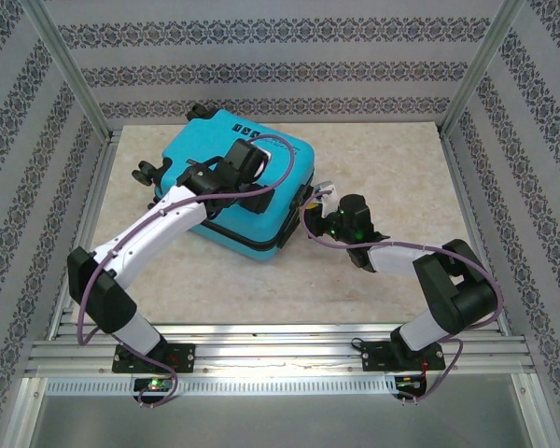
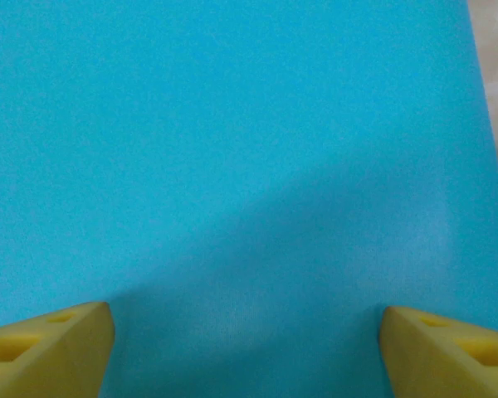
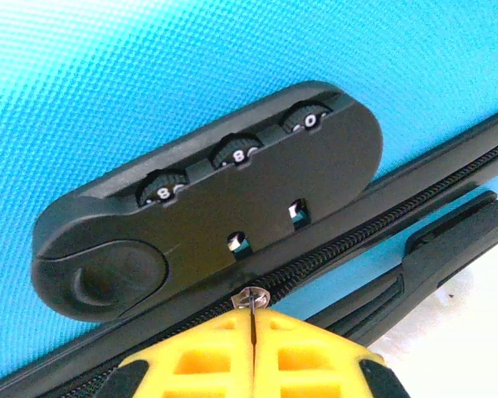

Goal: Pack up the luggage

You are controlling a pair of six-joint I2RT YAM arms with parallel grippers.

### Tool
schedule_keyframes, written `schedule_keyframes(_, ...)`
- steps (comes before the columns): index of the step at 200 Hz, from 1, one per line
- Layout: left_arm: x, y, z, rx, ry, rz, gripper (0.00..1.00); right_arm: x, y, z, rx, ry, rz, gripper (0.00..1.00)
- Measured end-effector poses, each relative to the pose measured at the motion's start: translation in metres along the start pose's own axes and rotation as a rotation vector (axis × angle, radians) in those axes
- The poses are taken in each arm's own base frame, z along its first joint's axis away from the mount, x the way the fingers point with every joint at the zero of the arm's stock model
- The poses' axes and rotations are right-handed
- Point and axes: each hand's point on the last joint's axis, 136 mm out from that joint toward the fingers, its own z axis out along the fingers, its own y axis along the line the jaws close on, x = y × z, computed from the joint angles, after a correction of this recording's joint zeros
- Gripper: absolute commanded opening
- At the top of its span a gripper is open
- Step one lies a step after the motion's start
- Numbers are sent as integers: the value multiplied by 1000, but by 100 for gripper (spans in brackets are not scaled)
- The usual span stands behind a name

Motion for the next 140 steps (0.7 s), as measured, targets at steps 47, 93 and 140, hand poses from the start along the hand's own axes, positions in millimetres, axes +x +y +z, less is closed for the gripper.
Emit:
schedule_keyframes(47,-41,-8,15,-53,-42,1,87,0,0,0,0,-1,3,0)
schedule_keyframes(93,-72,-24,35,-65,-48,19,88,0,0,-1,0,0,3,0)
schedule_keyframes(140,-104,-41,60,-58,-71,41,90,2,3,-3,-4,3,2,0)
